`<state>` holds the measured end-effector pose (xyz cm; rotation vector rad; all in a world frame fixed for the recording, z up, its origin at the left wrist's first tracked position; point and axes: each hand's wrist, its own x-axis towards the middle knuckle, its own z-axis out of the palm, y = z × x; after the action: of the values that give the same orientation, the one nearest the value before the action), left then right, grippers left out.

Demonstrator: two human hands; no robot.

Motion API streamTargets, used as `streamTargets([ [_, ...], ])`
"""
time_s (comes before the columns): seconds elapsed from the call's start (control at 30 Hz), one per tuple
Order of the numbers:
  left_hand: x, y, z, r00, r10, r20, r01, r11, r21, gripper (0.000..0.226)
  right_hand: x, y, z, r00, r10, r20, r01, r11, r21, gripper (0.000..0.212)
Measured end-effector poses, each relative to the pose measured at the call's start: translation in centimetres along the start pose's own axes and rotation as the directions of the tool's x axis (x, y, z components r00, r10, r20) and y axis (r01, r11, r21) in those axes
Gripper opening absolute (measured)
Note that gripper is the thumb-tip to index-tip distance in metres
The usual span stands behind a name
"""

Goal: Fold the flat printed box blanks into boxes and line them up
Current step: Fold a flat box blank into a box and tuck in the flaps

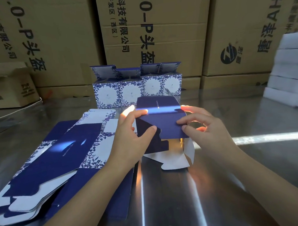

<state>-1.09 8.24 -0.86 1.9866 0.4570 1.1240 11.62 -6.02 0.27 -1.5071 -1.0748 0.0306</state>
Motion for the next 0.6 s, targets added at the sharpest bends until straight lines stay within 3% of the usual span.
streamTargets([
  [0.13, -0.05, 0.40, -0.10, 0.999, -0.052, 0.017, 0.053, 0.995, -0.088, 0.019, 0.30, -0.10, -0.16, 1.000, -0.017, 0.015, 0.017, 1.000, -0.016, 0.042],
  [0.33, -0.29, 0.41, 0.03, 1.000, 0.017, 0.003, -0.017, 0.998, -0.060, 0.025, 0.13, -0.20, -0.09, 0.999, -0.044, 0.002, 0.044, 0.999, 0.018, 0.042],
  [0.6, -0.02, 0.46, -0.09, 0.999, -0.018, 0.030, 0.020, 0.995, -0.102, 0.029, 0.07, 0.07, 0.31, 0.999, 0.007, 0.046, -0.012, 0.992, 0.123, 0.038],
])
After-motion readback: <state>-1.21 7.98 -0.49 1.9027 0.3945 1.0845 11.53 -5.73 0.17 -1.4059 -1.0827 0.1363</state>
